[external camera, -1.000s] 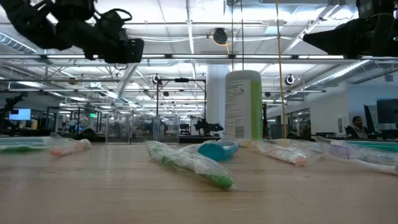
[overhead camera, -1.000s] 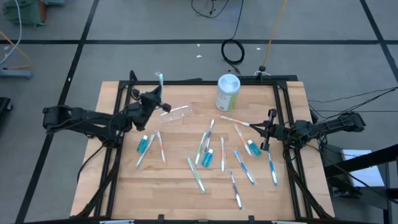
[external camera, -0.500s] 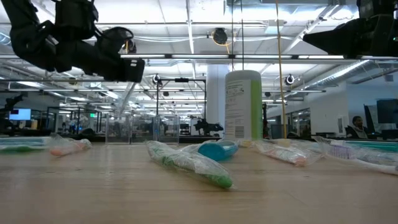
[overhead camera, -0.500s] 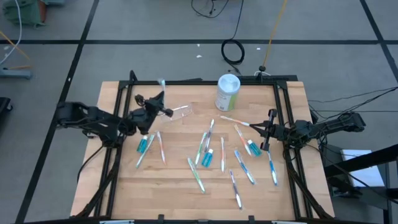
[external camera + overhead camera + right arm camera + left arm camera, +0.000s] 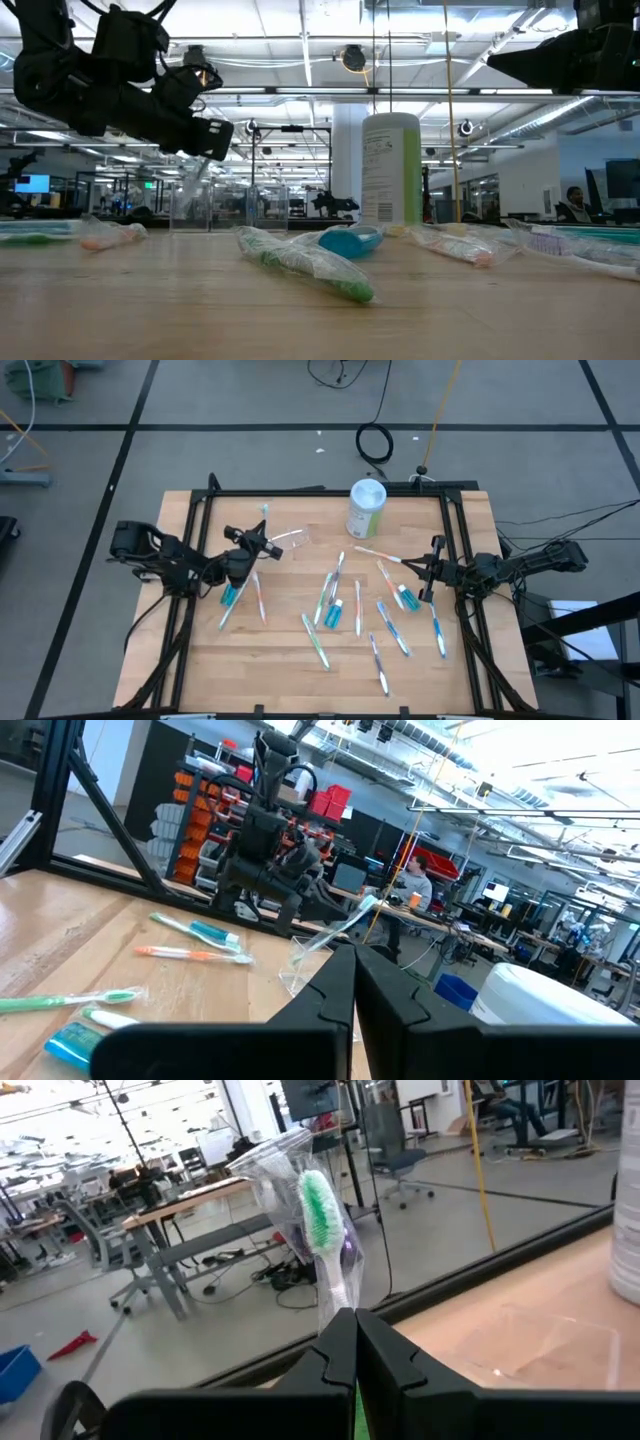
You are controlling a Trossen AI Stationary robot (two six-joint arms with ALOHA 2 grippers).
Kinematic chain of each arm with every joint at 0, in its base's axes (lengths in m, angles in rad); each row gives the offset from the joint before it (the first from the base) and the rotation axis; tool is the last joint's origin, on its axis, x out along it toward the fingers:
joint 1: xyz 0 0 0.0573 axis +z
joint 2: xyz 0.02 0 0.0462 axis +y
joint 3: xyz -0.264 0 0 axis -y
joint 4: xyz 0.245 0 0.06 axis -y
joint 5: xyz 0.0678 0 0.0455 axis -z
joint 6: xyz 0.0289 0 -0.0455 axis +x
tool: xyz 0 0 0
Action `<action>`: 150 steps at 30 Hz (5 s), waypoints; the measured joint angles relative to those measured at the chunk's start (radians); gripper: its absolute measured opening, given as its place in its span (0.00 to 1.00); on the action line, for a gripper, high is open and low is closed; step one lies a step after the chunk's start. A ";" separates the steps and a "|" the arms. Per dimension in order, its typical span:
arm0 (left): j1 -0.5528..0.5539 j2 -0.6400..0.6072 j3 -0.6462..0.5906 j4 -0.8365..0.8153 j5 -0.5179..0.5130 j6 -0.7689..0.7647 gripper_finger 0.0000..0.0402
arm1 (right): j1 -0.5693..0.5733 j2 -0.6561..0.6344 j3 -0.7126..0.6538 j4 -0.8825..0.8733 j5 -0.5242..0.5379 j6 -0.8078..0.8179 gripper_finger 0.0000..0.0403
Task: Pick & Place toothbrushing station
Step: Put the green toothbrush into the transparent organizer, then put the orange toothbrush into the transparent organizer
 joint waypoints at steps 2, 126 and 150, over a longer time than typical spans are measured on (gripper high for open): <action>-0.011 0.000 0.000 0.000 -0.009 -0.001 0.00 | 0.000 0.000 0.000 0.000 0.000 0.000 0.01; -0.236 -0.405 0.542 -1.505 0.545 -0.595 0.43 | -0.115 1.138 0.464 -0.578 -0.053 1.069 0.03; -0.269 -0.404 0.541 -1.523 0.569 -0.593 0.43 | -0.130 0.917 0.463 -0.273 -0.113 0.787 0.00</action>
